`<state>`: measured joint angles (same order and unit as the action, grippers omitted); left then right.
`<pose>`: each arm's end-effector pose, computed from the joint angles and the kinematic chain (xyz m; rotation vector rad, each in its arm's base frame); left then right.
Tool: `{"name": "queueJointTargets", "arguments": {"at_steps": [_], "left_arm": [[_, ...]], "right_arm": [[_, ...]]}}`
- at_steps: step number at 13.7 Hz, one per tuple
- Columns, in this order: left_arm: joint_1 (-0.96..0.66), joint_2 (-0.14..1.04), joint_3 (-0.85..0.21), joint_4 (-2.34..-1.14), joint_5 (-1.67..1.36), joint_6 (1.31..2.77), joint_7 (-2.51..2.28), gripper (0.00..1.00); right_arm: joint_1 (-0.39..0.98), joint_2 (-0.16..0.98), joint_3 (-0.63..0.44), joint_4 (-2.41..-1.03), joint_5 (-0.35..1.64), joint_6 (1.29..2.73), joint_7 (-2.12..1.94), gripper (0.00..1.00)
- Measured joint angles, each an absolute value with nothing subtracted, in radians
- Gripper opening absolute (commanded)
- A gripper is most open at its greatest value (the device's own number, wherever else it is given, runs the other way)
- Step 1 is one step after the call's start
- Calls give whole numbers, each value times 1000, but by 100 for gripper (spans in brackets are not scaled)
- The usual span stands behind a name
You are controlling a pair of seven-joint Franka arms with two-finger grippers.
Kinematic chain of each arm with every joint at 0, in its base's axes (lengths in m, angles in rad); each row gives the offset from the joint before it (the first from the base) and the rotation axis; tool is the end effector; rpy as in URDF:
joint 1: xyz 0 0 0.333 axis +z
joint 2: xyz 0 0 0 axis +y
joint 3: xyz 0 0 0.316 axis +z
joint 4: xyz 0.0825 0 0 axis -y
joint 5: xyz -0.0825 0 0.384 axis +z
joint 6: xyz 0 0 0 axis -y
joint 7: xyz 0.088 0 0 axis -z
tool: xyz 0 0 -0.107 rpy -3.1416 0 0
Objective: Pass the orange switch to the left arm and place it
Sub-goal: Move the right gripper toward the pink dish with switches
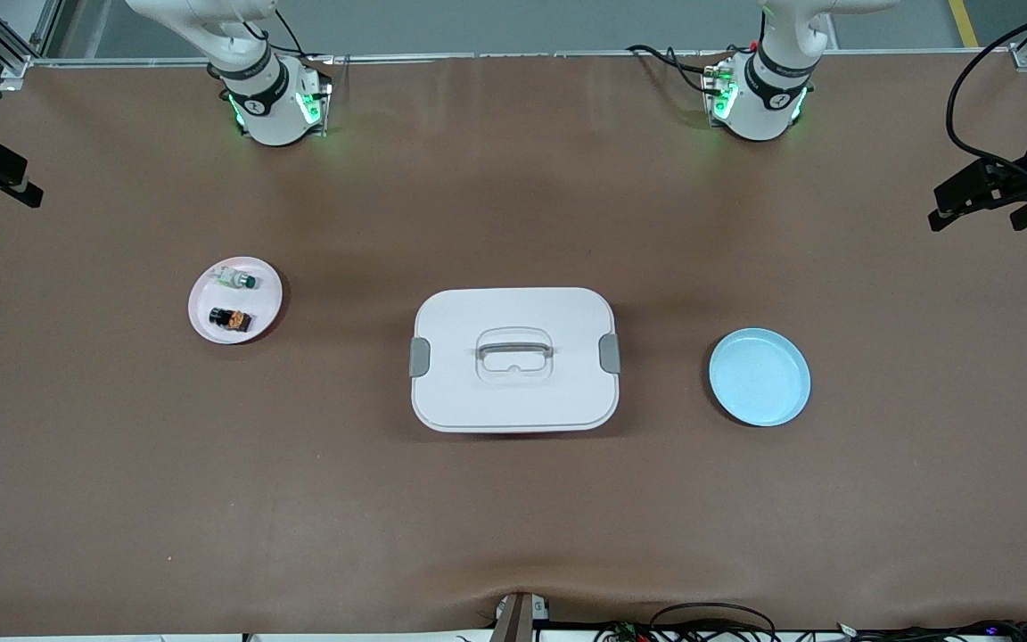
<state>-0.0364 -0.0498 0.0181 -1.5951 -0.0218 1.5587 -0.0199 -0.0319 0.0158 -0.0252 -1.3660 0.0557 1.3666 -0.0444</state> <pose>0.5377 -0.0119 0.6392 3.1186 0.0018 0.0202 0.5350 -0.0236 0.6927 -3.0866 0.0028 0.0192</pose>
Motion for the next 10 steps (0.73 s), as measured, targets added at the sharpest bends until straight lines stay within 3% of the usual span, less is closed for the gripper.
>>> {"name": "queueJointTargets", "arguments": {"at_steps": [10], "left_arm": [[-36,-50,18,-1595,-22,1559,-20,100]], "right_arm": [[-32,16,-25,-1366,44,1367,-45,100]]}}
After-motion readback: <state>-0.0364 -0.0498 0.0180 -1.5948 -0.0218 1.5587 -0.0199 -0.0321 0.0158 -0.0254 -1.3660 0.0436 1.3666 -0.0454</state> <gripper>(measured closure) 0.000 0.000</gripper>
